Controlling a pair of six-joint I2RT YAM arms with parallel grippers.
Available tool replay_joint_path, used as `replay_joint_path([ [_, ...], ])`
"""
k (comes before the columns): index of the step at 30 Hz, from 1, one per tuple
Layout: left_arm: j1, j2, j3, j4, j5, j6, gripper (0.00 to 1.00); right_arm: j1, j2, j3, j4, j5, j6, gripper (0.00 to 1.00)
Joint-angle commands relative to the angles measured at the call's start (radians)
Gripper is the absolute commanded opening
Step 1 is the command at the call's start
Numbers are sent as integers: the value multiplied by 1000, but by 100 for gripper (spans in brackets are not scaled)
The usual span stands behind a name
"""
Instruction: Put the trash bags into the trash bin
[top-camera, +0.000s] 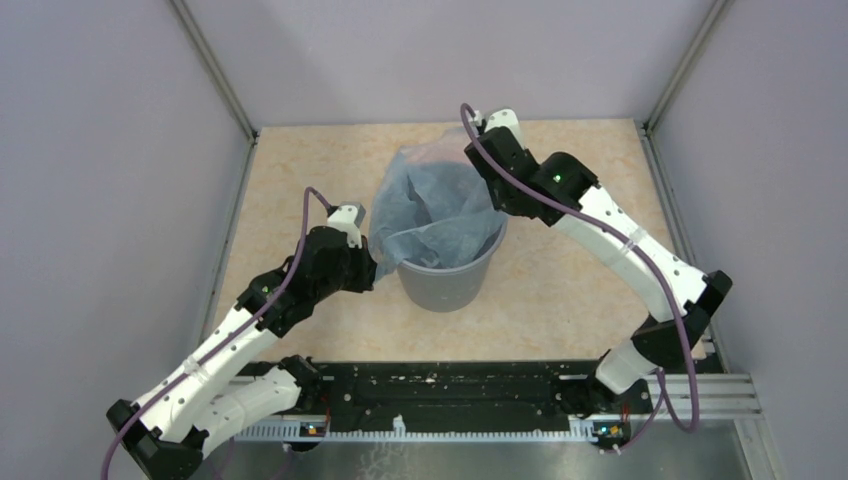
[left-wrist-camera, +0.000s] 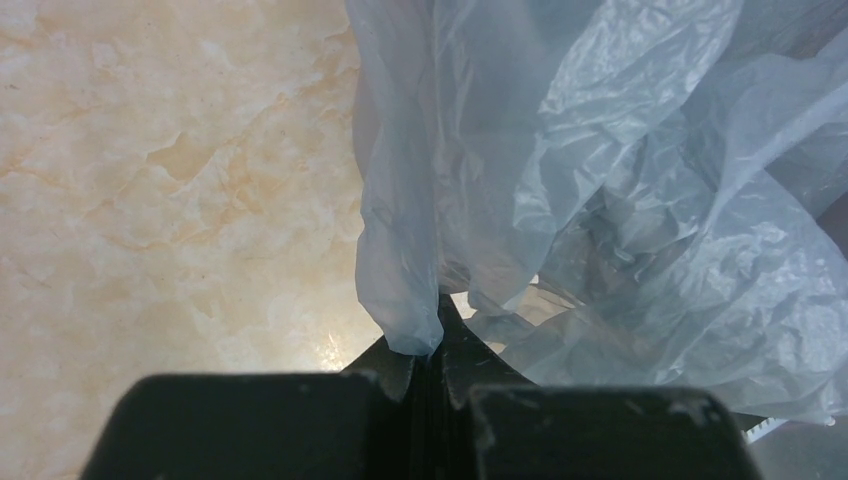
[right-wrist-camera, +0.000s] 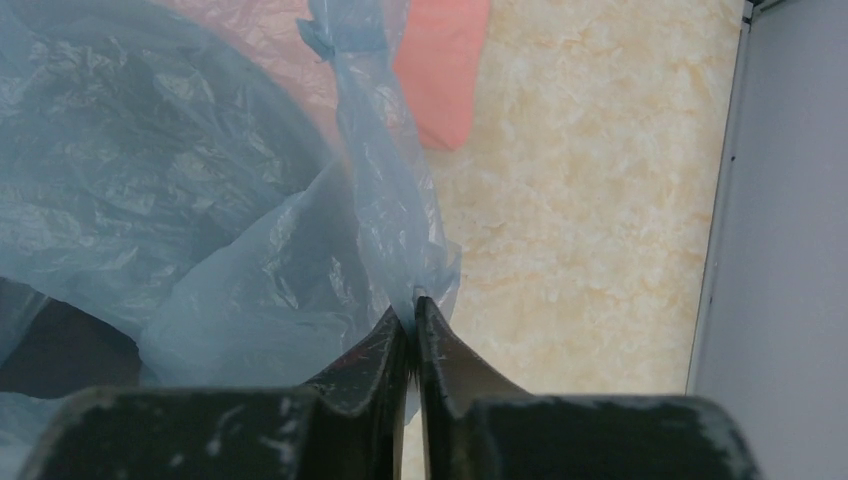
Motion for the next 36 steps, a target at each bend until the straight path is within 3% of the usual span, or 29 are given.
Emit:
replay_joint_path([
  [1, 3, 3, 18, 30, 14, 3, 0, 4, -83, -14, 27, -5, 3, 0],
  [5, 3, -2, 16, 21, 6, -5, 0, 2, -134, -53, 29, -41, 1, 0],
  [17, 3, 4, -75, 46, 32, -65, 0, 2, -411, -440, 224, -224, 63, 0],
  [29, 3, 47, -139, 92, 43, -111, 0, -1, -506, -667, 412, -221, 100, 0],
  [33, 3, 49, -135, 108, 47, -119, 0, -49, -521, -742, 479, -224, 101, 0],
  [36, 3, 50, -127, 110, 35, -118, 0, -136, -539, -817, 544, -325, 87, 0],
])
